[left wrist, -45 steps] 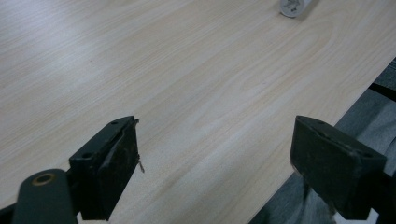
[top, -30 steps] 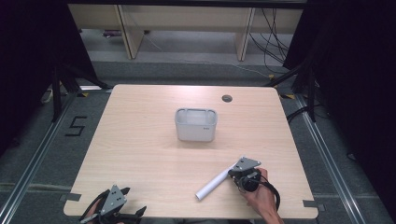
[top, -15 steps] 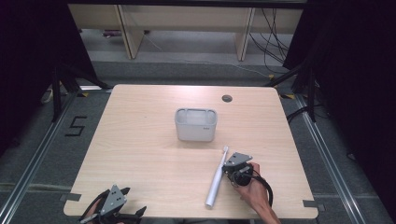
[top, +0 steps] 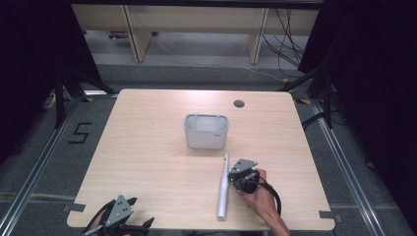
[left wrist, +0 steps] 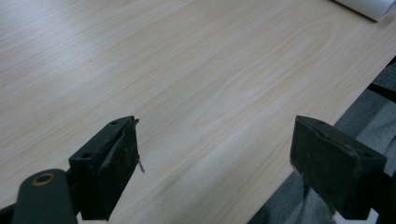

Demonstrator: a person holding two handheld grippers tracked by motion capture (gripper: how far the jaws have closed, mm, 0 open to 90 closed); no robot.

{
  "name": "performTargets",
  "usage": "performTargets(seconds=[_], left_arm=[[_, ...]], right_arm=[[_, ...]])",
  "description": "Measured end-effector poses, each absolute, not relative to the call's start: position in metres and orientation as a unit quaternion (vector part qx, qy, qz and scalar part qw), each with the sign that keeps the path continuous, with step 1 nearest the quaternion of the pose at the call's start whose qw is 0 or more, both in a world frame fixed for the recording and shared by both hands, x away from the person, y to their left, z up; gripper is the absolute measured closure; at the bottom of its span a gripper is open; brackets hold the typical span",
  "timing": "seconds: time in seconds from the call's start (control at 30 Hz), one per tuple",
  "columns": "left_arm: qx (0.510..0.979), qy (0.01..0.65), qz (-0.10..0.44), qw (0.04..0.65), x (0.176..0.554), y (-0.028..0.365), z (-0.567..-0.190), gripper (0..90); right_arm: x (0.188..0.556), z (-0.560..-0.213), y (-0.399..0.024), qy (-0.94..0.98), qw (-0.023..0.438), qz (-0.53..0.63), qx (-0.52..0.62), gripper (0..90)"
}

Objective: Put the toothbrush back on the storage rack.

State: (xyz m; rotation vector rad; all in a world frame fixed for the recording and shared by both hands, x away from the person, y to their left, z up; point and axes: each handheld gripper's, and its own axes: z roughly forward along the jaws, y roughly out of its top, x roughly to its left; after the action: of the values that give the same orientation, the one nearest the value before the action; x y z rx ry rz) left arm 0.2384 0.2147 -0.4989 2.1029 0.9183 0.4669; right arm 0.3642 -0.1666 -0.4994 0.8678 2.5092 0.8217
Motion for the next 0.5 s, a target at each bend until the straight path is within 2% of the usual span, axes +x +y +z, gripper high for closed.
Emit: performTargets(seconds=[0.5], left_arm=[[0.827, 0.36, 0.188, 0.388, 0.239, 0.215, -0.499, 14.8]], right_arm=[[0.369, -0.499, -0.145, 0.895, 0.183, 0.288, 0.287, 86.1]])
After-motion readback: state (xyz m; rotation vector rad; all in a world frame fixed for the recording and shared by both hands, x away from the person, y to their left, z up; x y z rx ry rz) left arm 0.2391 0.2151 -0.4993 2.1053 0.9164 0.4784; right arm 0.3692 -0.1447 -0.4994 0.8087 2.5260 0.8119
